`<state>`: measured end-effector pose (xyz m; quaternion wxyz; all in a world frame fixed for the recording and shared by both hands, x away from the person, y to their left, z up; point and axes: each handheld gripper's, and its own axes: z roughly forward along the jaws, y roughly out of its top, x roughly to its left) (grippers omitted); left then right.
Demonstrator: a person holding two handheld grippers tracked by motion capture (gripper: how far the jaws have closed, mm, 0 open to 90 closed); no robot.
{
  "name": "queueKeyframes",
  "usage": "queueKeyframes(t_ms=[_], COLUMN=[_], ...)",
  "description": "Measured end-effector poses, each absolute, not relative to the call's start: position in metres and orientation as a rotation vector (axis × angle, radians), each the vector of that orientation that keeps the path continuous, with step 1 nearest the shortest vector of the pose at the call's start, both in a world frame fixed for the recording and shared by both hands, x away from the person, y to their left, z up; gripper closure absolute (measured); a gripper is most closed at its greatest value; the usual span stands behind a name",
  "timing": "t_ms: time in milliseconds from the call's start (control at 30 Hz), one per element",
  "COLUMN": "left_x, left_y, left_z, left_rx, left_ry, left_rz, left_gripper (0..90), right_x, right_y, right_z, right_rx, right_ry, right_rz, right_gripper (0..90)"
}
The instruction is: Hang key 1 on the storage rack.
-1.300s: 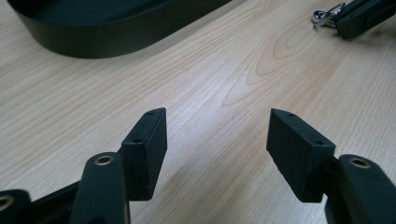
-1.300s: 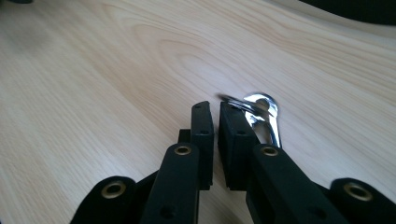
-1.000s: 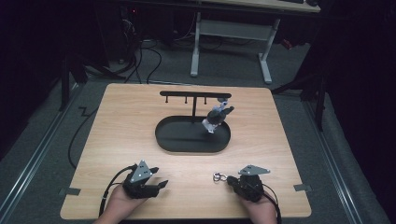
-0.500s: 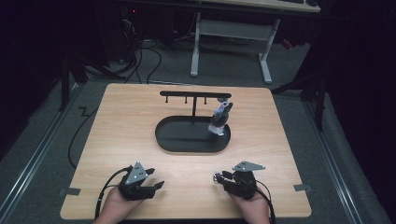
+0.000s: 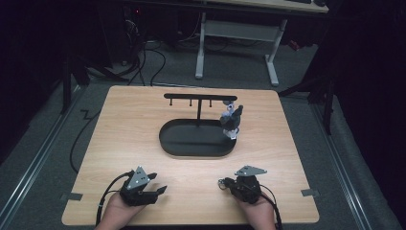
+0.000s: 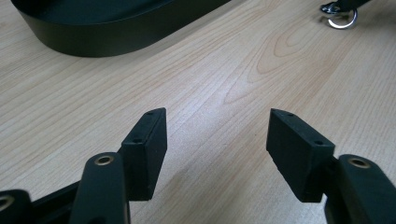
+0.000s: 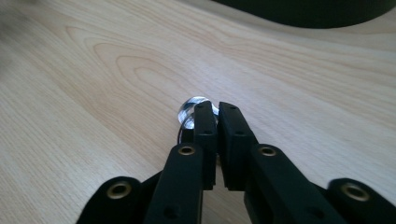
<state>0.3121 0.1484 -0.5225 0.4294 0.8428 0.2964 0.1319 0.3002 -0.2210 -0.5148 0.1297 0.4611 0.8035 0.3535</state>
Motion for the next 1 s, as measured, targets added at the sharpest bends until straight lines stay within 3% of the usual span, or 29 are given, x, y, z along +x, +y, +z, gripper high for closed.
queueKeyframes(t_ms=[433, 600, 800, 1000], left_x=[0.315, 0.315, 0.314, 0.314], left_y=[0.143, 0.143, 0.142, 0.142], left_z=[-0.522, -0.522, -0.522, -0.523], left_rx=[2.105, 2.105, 2.114, 2.120], left_ry=[0.721, 0.721, 0.717, 0.714], left_rz=[0.328, 0.327, 0.328, 0.326], left_gripper=[39.0, 39.0, 39.0, 39.0], right_x=[0.290, 0.286, 0.281, 0.273], right_y=[-0.270, -0.275, -0.274, -0.277], right_z=[-0.505, -0.507, -0.514, -0.517], right_rx=[1.395, 1.431, 1.439, 1.409], right_ry=[2.185, 2.192, 2.242, 2.259], right_rz=[0.910, 0.969, 0.959, 0.917], right_gripper=[87.8, 81.6, 67.0, 64.1])
